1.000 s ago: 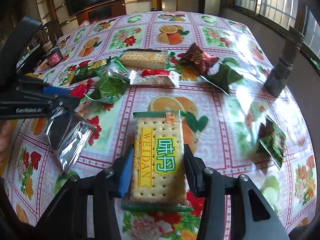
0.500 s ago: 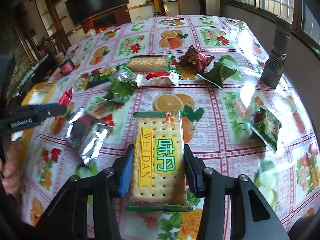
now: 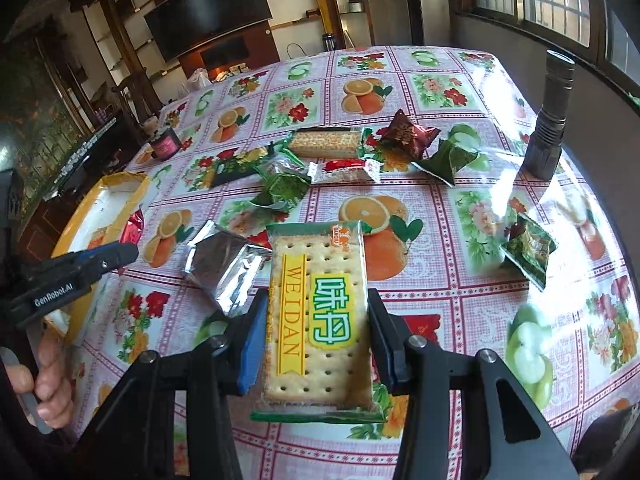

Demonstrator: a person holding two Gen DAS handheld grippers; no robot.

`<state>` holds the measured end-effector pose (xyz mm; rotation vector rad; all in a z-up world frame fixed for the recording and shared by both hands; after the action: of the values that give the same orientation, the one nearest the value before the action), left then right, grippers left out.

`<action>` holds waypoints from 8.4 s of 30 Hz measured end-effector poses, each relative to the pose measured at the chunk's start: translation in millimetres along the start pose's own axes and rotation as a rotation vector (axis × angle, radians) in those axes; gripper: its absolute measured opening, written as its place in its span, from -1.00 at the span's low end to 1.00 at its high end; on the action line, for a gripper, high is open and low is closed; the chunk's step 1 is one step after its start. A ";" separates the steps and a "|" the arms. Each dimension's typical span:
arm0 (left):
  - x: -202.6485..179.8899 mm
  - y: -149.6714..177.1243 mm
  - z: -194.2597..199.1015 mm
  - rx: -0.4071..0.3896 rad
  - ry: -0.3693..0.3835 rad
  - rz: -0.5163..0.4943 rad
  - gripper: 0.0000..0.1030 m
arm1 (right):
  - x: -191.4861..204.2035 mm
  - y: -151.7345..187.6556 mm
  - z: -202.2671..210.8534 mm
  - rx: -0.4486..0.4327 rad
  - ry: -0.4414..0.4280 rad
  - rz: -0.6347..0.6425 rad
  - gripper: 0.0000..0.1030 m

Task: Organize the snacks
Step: 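Carry the red candy bar and WEIDAN cracker pack with both tools over the white tray, then open both tools to drop the candy bar and cracker pack into the tray, then withdraw both tools from the tray back over the remaining snacks, then grasp the silver foil bag with the left tool while the right tool grasps the green pea snack bag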

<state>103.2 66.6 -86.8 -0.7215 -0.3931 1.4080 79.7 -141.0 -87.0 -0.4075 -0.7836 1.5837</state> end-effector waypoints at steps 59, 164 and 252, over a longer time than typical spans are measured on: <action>-8.6 33.6 74.7 -0.081 -0.089 0.001 -0.48 | 26.1 2.9 59.7 -0.125 -0.061 0.016 -0.11; 105.9 16.5 91.6 -0.160 -0.380 0.193 0.76 | 69.9 -10.1 0.7 -0.067 -0.166 0.003 0.04; -65.8 8.5 -91.5 0.124 -0.102 -0.103 0.62 | -170.7 -23.9 -38.2 -0.050 0.389 -0.221 -0.01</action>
<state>146.2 -17.8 -148.5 -0.5230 -0.4125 1.3625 152.8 -296.5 -127.6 -0.6219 -0.5470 1.2304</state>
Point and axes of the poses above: each gripper's, at about its wrist camera, not at the fingertips, and z roughly against the way its jaws point, x to its left, y to its underside, the point moved 7 cm from there along -z, roughly the way its jaws point, and after that the axes turned 6 degrees about -x, right-handed, at the moved point
